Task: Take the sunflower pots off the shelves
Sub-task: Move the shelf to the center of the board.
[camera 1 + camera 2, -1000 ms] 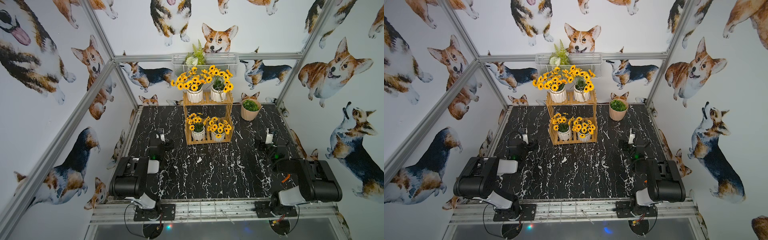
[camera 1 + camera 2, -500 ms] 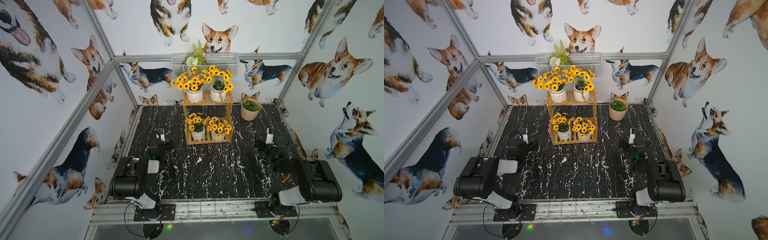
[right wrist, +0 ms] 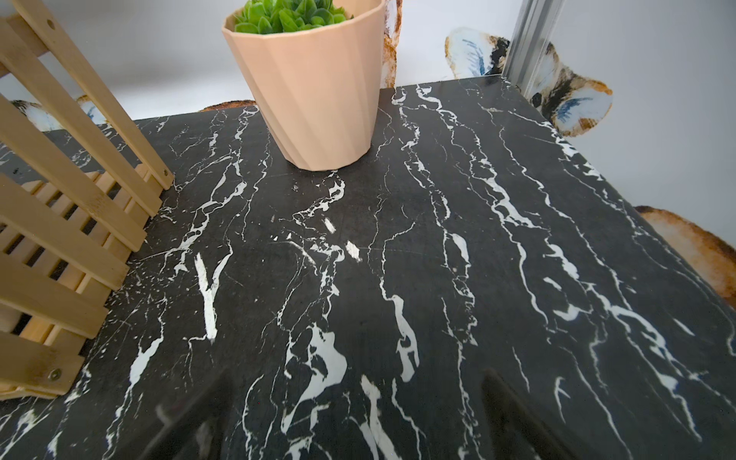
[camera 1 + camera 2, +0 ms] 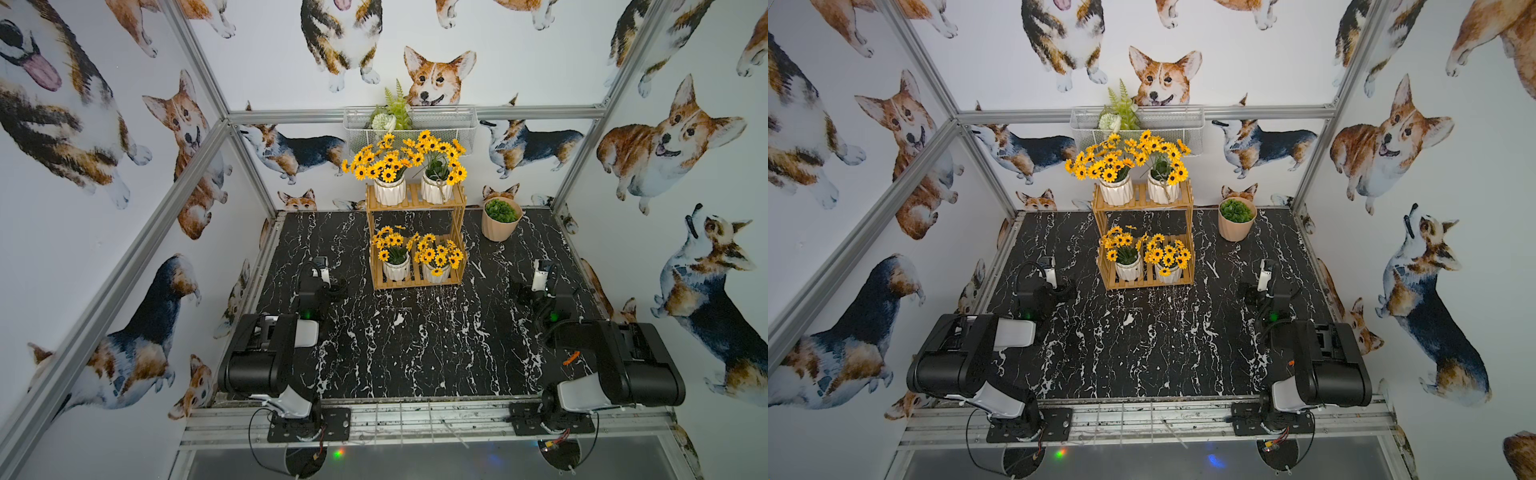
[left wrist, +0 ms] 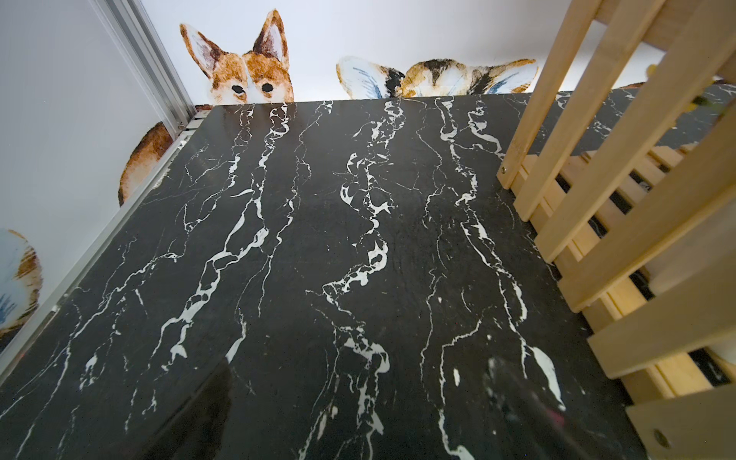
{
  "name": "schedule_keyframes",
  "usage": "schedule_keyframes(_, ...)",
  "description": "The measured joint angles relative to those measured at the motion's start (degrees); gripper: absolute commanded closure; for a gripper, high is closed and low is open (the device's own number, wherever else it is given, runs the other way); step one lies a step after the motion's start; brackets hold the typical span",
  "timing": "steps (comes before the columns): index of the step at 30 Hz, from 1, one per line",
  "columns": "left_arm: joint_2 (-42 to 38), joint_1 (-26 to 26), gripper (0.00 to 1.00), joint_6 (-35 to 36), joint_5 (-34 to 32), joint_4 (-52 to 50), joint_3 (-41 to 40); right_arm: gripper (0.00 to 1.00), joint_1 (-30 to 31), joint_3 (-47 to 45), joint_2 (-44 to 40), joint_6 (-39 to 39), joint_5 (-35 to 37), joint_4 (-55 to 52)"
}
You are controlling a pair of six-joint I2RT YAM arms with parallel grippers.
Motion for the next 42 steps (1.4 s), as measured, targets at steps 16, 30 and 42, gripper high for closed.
schedule_keyframes(16, 0.0, 0.0, 0.0, 0.02, 0.0, 0.0, -0.02, 0.01, 0.02, 3.15, 0.83, 0.26, 1.49, -1.07)
schedule_keyframes(30, 0.0, 0.0, 0.0, 0.02, 0.0, 0.0, -0.02, 0.01, 0.07, 3.23, 0.87, 0.28, 1.66, -2.12)
schedule_keyframes(42, -1.97, 0.0, 0.0, -0.02, -0.07, -4.09, 1.64, 0.01, 0.37, 3.41, 0.9, 0.2, 1.62, -2.49)
